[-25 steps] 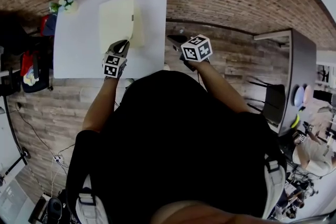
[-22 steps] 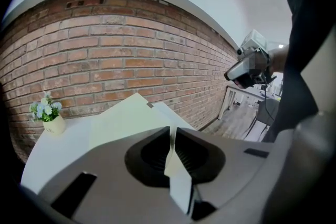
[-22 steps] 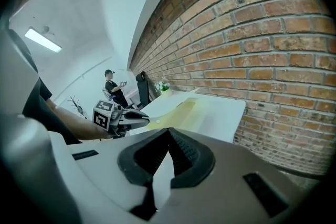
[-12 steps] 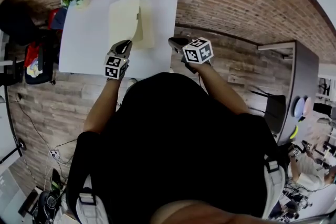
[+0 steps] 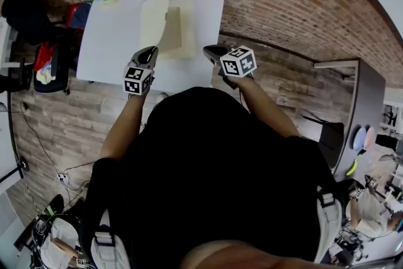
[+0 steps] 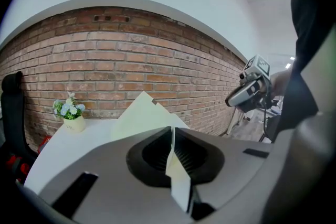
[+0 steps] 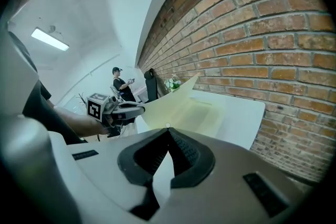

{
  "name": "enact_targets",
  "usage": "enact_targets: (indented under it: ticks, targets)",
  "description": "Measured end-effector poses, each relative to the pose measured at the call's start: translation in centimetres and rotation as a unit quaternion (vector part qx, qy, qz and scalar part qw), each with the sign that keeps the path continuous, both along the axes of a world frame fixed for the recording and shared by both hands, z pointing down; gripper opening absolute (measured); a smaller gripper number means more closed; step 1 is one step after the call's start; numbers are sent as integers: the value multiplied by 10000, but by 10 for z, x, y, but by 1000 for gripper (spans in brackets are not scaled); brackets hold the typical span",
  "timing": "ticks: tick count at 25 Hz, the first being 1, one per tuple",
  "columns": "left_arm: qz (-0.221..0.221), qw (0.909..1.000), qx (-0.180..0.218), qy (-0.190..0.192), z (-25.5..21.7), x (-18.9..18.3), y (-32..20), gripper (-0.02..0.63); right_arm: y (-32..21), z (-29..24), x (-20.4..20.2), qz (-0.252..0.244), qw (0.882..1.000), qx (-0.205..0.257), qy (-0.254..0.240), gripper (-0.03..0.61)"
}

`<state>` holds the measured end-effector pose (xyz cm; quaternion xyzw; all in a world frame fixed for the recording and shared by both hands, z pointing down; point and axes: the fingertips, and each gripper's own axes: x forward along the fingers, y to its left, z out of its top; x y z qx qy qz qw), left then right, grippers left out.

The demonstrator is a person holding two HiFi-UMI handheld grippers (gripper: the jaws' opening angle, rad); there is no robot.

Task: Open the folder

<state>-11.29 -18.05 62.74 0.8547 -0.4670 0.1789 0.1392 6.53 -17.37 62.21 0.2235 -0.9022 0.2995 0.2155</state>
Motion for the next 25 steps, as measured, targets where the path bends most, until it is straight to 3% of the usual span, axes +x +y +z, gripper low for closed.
enact_targets:
  ticks: [25]
  targets:
    - [-1041,9944,11,190,-14,-109,23,17,-7,4,-74,-530,9986,-73,39,25]
